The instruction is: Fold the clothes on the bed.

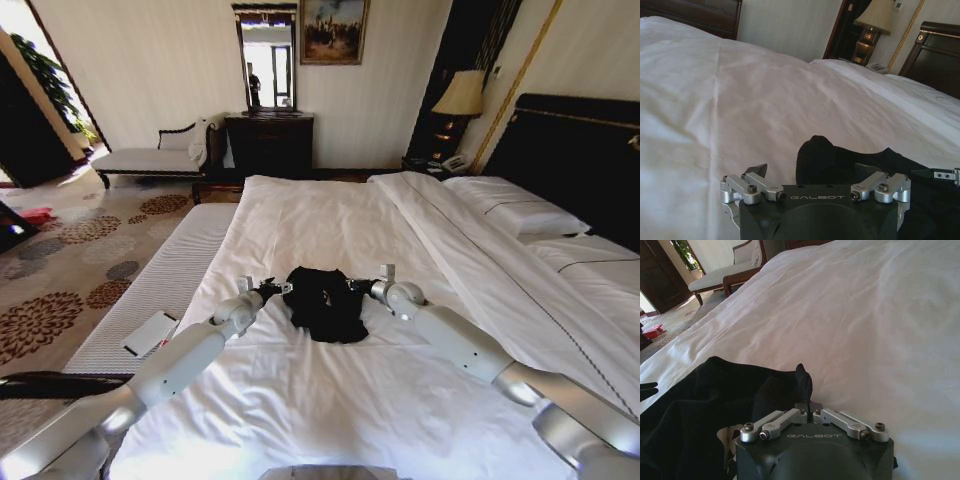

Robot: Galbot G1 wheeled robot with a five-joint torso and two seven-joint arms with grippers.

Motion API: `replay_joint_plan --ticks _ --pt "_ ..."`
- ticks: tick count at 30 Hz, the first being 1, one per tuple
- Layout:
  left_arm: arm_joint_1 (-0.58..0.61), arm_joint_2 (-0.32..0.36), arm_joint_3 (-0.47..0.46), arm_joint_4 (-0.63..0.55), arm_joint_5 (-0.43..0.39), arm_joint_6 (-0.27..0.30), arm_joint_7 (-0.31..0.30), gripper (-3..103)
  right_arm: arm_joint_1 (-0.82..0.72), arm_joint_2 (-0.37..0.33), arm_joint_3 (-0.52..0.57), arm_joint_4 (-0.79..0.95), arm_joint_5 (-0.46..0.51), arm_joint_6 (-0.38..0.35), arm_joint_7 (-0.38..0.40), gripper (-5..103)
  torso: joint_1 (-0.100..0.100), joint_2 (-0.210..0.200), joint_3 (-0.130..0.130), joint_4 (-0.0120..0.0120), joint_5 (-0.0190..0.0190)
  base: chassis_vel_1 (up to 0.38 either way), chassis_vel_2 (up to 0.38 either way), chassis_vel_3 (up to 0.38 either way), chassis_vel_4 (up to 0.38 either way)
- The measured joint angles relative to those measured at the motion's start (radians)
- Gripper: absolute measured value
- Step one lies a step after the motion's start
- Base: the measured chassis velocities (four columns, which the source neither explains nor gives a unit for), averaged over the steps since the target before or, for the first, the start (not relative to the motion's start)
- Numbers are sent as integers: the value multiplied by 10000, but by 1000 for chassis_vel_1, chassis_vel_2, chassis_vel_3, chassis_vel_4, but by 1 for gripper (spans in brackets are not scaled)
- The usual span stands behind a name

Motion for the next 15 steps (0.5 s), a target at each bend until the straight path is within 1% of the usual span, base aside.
replay_joint_plan --ticks 3,6,8,9,10,12,13,14,15 --pt "-14 -91 -33 79 -160 43 -101 98 -64 -15 39 31 -15 2 -3 0 0 0 0 3 0 0 0 0 0" --pt "-74 -219 -169 308 -381 121 -192 90 -145 -38 108 23 -43 13 -25 0 -1 1 -1 4 -1 0 0 0 0" --pt "-109 -235 -168 376 -391 131 -194 89 -160 -46 122 8 -52 19 -33 0 0 0 -1 4 -1 0 0 0 0" --pt "-182 -261 -142 488 -379 139 -195 85 -186 -58 150 -3 -63 30 -49 0 0 1 -1 3 0 0 0 0 0" --pt "-242 -290 -107 575 -328 140 -162 85 -209 -63 173 -3 -66 41 -61 0 0 1 -1 3 0 0 0 0 0" --pt "-332 -357 -58 735 -283 153 -133 74 -252 -78 211 1 -69 49 -62 0 0 1 0 3 -1 0 0 0 0" --pt "-332 -357 -58 735 -283 153 -133 74 -252 -78 211 1 -69 49 -62 0 0 1 0 3 -1 0 0 0 0" --pt "-360 -386 -38 788 -287 167 -132 69 -273 -82 228 8 -72 51 -62 0 -1 0 -1 2 0 0 0 0 0" --pt "-384 -431 -15 848 -299 189 -129 69 -303 -84 254 16 -80 54 -62 0 0 1 -1 2 -1 0 0 0 0"
